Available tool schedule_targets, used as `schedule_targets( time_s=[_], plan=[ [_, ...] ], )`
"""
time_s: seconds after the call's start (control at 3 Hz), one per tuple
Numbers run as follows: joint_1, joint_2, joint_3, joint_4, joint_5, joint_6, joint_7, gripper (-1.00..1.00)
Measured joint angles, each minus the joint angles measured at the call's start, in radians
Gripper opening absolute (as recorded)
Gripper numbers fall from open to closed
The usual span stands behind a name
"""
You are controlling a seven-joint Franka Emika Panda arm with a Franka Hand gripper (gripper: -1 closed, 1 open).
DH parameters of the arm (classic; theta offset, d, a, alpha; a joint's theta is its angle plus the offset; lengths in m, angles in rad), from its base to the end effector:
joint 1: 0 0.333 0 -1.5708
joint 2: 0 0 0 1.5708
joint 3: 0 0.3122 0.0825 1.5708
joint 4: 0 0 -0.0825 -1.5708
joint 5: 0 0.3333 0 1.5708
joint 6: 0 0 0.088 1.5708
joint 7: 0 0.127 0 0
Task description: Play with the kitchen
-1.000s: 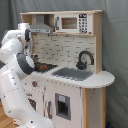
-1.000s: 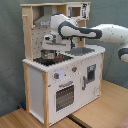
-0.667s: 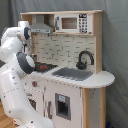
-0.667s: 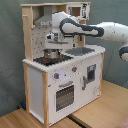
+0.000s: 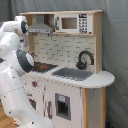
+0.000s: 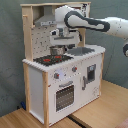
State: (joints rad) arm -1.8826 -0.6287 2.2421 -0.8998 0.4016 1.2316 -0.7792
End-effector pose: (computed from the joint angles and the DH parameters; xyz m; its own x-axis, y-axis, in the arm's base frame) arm 0.4357 0.4249 0.5624 0.2302 0.9621 -0.1464 0.9716 -0.2358 -0.0218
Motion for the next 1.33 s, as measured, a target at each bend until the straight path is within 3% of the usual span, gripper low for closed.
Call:
schedule_targets(
  time_s=[1.33],
  plan=[
    [0.036, 0.130, -0.001, -0.029, -0.224, -0.287, 0.156, -1.00]
  ],
)
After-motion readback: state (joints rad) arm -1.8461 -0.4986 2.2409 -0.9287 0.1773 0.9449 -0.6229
